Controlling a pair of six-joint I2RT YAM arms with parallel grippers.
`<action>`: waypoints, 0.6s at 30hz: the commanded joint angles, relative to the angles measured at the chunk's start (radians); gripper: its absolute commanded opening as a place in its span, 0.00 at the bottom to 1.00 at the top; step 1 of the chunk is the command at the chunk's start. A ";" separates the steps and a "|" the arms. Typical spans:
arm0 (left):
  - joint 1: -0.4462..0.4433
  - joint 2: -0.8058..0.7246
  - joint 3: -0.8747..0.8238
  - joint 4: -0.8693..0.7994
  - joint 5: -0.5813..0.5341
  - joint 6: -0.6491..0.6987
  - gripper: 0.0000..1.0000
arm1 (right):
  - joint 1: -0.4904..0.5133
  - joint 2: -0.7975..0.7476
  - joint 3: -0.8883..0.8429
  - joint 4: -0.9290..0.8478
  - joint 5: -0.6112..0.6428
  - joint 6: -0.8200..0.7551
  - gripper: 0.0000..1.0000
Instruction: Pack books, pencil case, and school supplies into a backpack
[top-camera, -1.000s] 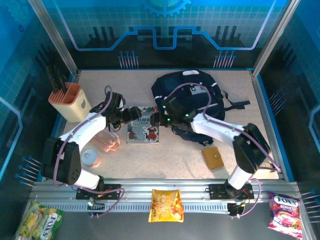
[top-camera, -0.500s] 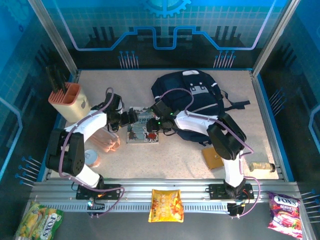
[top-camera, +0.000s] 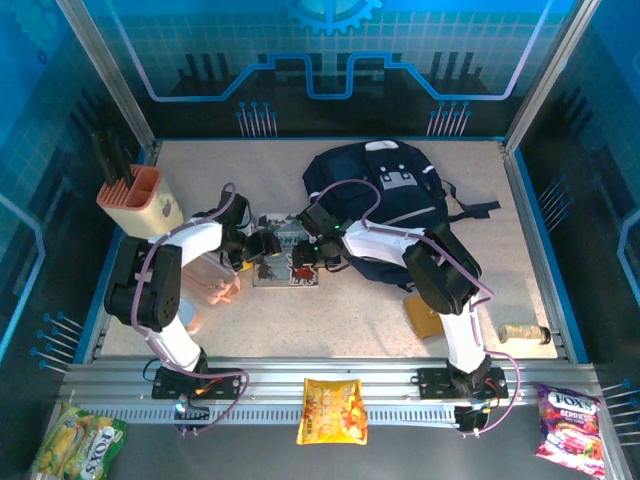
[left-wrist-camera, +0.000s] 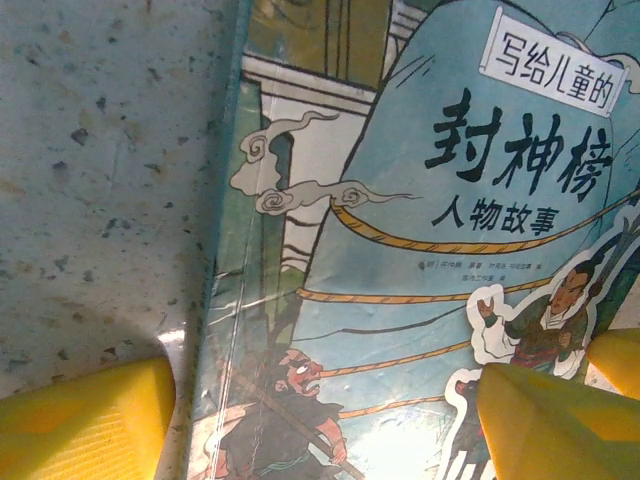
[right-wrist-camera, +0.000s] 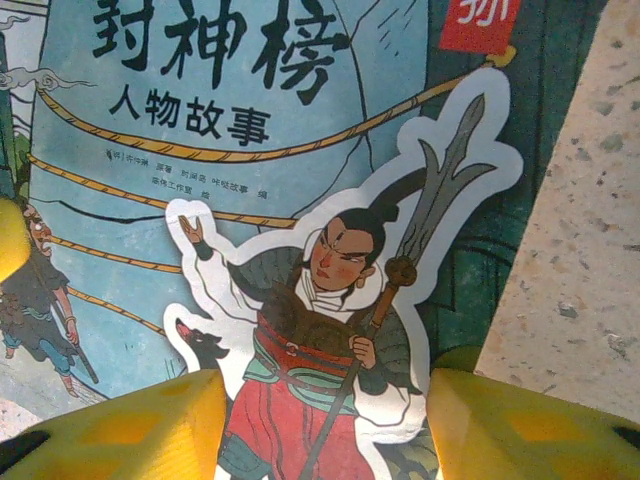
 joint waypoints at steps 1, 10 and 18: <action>0.009 0.009 0.019 -0.005 0.066 0.006 0.80 | 0.007 0.029 0.016 -0.048 -0.001 -0.014 0.57; 0.008 0.014 0.031 -0.035 0.134 -0.007 0.80 | 0.003 0.053 0.012 -0.041 -0.019 -0.002 0.57; 0.008 -0.187 -0.052 0.009 0.269 -0.088 0.69 | 0.000 0.065 -0.021 -0.026 -0.002 0.013 0.55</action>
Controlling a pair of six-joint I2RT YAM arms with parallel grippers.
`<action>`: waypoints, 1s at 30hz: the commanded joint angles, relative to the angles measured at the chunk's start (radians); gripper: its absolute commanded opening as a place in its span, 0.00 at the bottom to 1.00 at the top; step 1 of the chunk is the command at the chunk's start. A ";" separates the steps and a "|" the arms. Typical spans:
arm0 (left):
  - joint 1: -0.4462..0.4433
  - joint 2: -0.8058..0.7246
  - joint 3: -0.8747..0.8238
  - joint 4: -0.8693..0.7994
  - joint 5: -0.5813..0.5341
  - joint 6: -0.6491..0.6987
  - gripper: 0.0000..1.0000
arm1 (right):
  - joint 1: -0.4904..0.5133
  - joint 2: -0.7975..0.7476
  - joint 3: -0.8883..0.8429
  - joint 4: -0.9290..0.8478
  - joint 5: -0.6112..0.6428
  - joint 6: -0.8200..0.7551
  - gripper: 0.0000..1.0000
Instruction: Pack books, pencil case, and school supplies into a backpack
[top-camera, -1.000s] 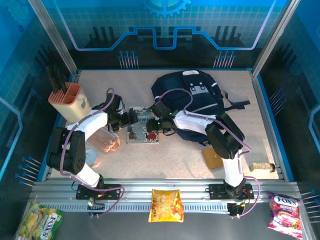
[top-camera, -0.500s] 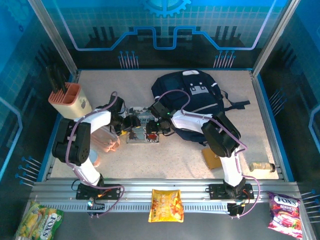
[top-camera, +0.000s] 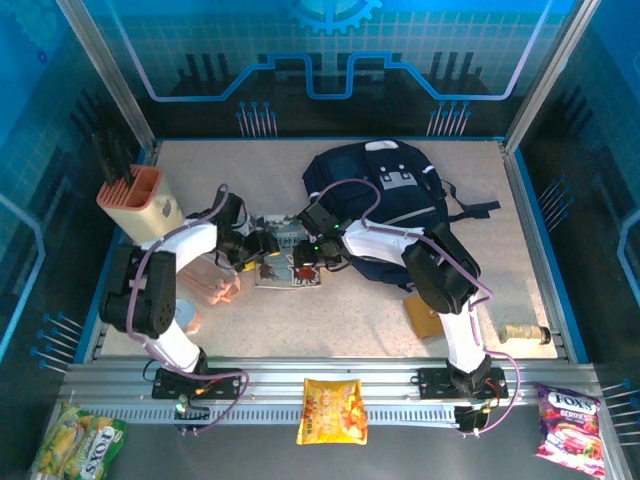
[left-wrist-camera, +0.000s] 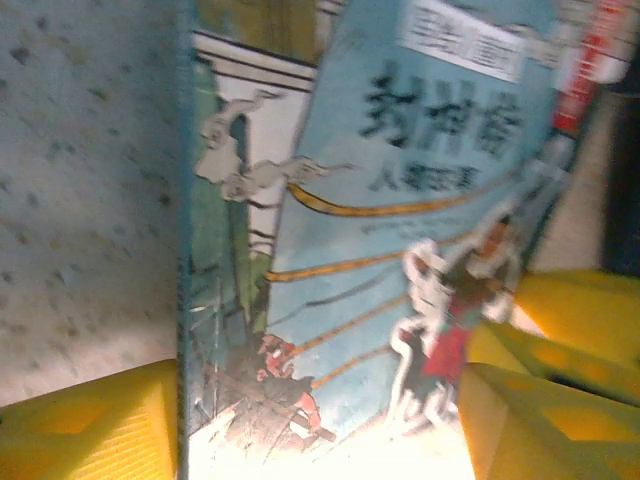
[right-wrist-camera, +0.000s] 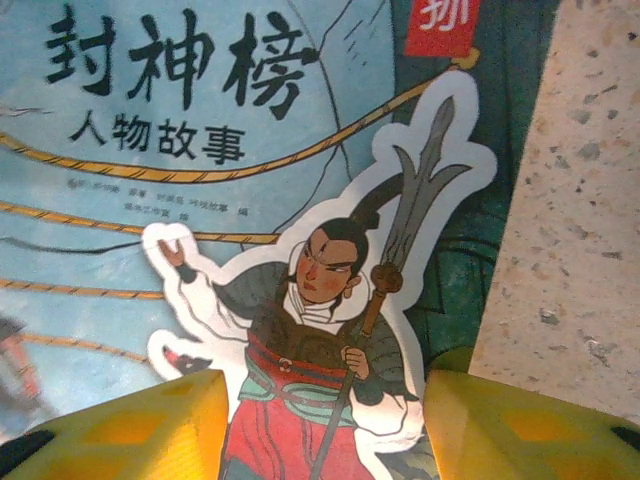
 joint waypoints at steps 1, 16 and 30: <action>-0.007 -0.109 -0.035 0.042 0.155 -0.057 0.67 | 0.002 0.054 -0.030 -0.018 -0.011 0.013 0.55; -0.006 -0.058 -0.095 0.114 0.080 -0.153 0.24 | -0.008 0.012 -0.073 0.017 0.000 0.012 0.53; 0.062 -0.173 -0.104 0.068 -0.030 -0.178 0.00 | -0.038 -0.132 -0.175 0.204 -0.080 0.022 0.55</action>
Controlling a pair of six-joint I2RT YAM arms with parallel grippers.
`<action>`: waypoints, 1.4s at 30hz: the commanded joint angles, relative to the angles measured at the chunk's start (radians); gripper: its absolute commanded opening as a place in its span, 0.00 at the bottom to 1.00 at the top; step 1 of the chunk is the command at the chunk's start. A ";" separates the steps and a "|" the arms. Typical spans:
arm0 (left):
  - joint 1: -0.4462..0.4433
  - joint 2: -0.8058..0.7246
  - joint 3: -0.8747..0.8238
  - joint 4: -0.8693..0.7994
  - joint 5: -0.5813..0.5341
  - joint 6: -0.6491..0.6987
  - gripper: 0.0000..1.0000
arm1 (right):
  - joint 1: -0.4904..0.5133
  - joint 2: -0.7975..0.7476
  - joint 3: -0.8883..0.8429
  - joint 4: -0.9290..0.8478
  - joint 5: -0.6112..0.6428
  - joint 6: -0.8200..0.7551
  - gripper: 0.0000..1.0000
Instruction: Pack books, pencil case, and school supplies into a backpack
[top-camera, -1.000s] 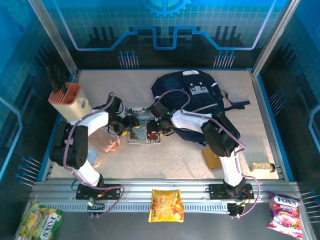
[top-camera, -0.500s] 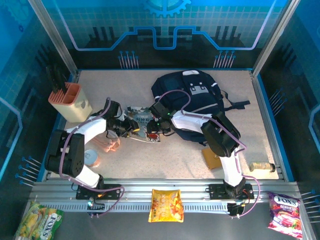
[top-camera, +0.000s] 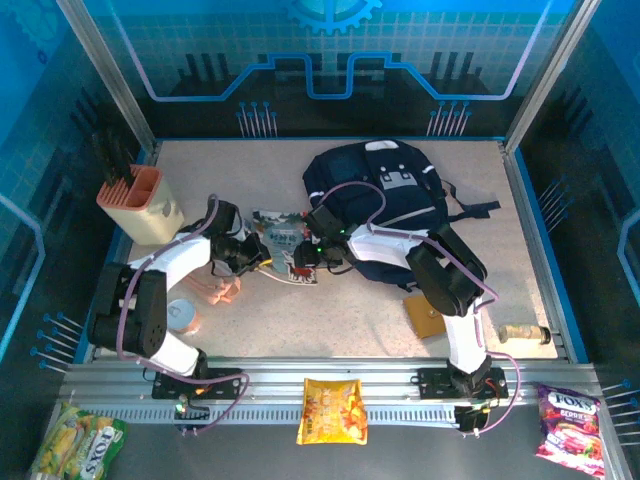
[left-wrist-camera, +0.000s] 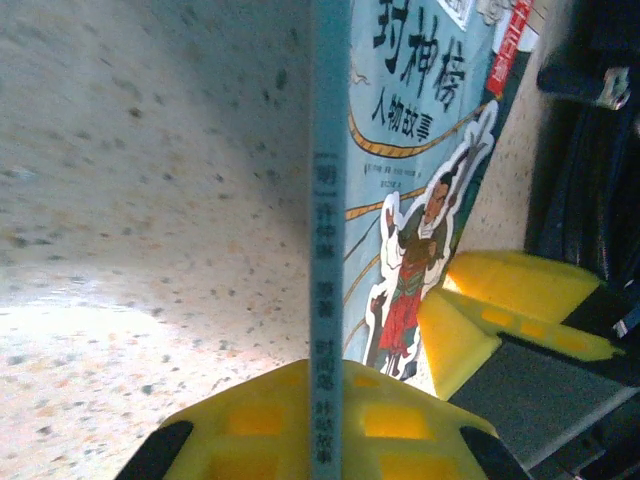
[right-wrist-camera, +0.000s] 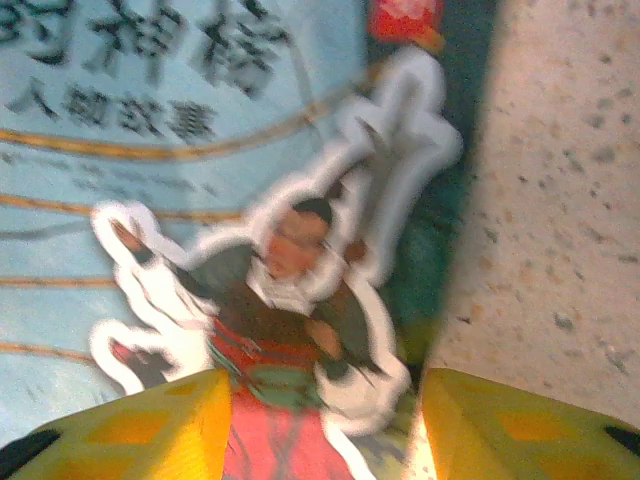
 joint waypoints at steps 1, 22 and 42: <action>0.051 -0.086 0.003 -0.019 -0.075 -0.027 0.00 | -0.029 -0.095 -0.085 0.108 -0.071 0.023 0.57; 0.008 -0.394 -0.145 0.738 -0.163 -0.556 0.00 | -0.190 -0.480 -0.563 0.885 -0.205 0.559 0.84; -0.300 -0.248 -0.151 1.037 -0.447 -0.614 0.00 | -0.141 -0.354 -0.515 1.245 -0.129 0.850 0.82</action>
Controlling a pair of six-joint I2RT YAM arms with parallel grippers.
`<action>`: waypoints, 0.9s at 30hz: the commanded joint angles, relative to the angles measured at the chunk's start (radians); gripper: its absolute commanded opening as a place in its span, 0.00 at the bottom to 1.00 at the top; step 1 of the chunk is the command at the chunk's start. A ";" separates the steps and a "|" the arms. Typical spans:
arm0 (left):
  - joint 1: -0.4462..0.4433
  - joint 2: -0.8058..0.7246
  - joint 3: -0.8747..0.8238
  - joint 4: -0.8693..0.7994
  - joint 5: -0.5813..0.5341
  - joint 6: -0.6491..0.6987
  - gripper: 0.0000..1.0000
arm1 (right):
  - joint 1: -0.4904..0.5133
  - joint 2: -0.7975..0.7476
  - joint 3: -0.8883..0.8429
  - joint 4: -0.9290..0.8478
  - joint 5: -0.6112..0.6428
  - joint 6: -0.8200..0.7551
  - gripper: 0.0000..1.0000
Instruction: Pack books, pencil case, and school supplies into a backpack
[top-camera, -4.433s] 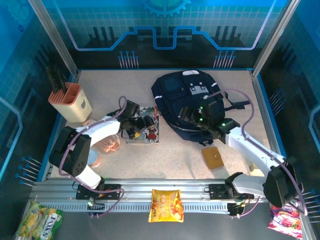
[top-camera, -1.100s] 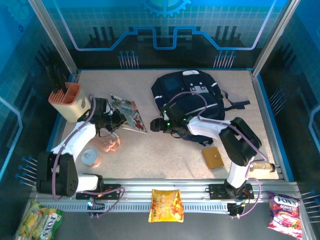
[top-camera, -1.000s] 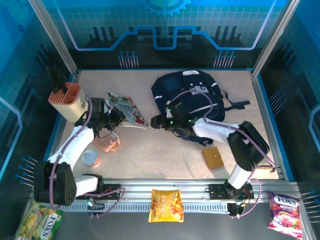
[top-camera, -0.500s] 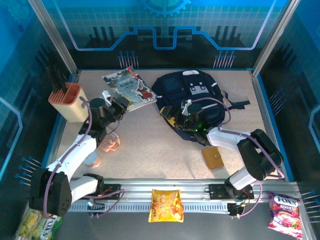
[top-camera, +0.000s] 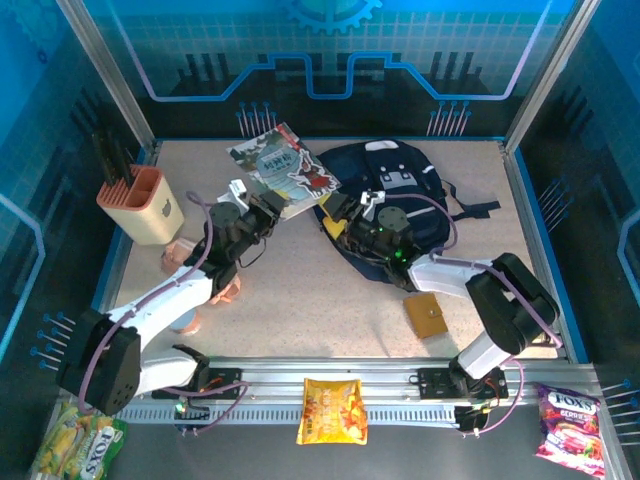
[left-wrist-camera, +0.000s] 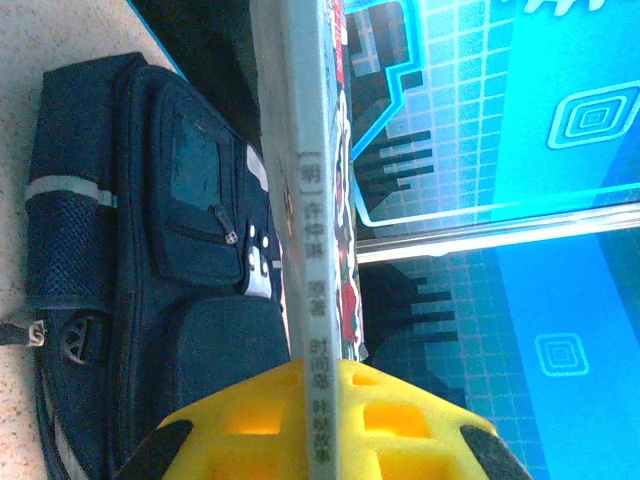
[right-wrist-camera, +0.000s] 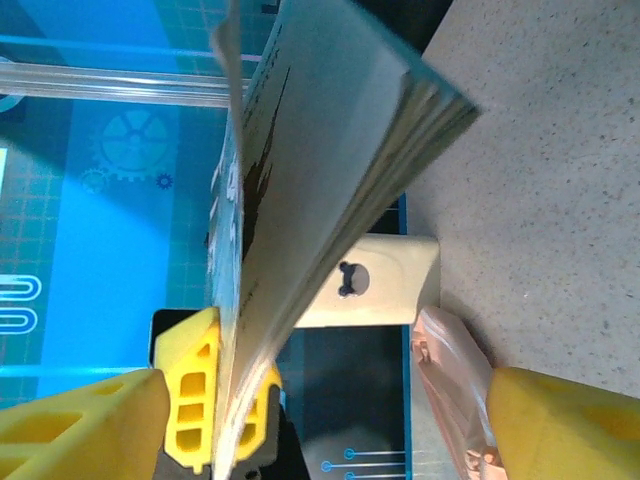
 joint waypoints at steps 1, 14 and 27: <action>-0.020 0.018 0.022 0.110 -0.036 -0.016 0.00 | 0.025 0.037 0.051 0.079 0.022 0.044 0.82; -0.058 0.043 0.026 0.150 -0.042 0.017 0.00 | 0.048 0.110 0.082 0.168 0.119 0.136 0.57; -0.060 0.055 0.012 0.142 -0.041 0.020 0.06 | 0.033 0.111 0.114 0.126 0.088 0.098 0.19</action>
